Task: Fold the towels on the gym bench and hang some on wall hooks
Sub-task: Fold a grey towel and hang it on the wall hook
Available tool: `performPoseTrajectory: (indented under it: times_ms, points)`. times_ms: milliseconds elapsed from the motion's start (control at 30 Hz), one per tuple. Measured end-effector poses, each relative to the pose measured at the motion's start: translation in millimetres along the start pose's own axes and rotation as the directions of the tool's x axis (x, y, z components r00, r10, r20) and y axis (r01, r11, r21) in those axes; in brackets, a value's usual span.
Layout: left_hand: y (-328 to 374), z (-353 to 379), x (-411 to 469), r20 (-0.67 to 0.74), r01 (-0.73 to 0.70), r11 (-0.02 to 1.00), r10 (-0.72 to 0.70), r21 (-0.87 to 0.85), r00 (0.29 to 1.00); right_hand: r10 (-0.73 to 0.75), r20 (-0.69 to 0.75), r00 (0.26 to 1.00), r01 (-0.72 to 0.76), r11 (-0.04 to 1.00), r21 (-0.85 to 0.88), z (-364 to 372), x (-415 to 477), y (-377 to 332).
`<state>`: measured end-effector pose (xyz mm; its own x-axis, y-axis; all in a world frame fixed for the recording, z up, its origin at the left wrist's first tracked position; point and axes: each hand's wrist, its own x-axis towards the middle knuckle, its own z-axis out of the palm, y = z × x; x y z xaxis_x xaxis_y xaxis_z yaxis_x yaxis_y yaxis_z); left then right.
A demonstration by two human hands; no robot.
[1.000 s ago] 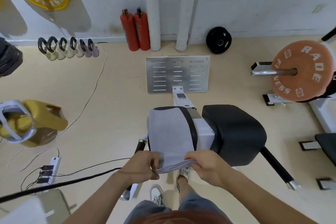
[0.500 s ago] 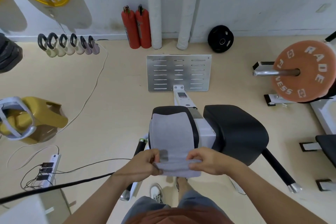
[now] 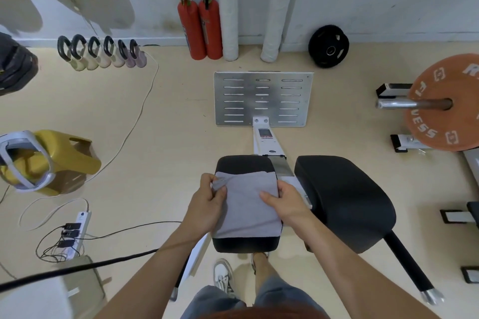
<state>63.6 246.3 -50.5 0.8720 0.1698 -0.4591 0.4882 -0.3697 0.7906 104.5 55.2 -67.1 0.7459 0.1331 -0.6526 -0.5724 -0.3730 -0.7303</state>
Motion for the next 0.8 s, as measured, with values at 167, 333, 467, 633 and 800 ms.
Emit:
performPoseTrajectory:
  times_ms: [167, 333, 467, 633, 800]
  points:
    - [4, 4, 27, -0.022, 0.009, 0.964, -0.004, 0.266, 1.0, -0.04, -0.043, 0.998, 0.023, 0.941, -0.337, 8, 22, -5]
    - [11, 7, 48, -0.121, 0.124, 0.782, -0.062, 0.61, 0.991, -0.009, 0.009, 1.0, 0.011, 0.917, -0.398, 5, 29, -4]
    - [33, 22, 71, 0.205, -0.212, 0.699, 0.094, 0.683, 0.974, -0.112, 0.002, 0.994, 0.099, 0.862, -0.496, 8, 26, -4]
    - [44, 38, 96, 0.46, -0.124, 0.86, -0.139, 0.496, 0.877, -0.154, -0.024, 0.988, 0.119, 0.845, -0.521, 11, 24, -4]
    - [53, 39, 115, 0.504, -0.212, 0.781, -0.148, 0.588, 0.851, -0.029, -0.061, 0.998, 0.004, 0.927, -0.375, 3, 31, -2]
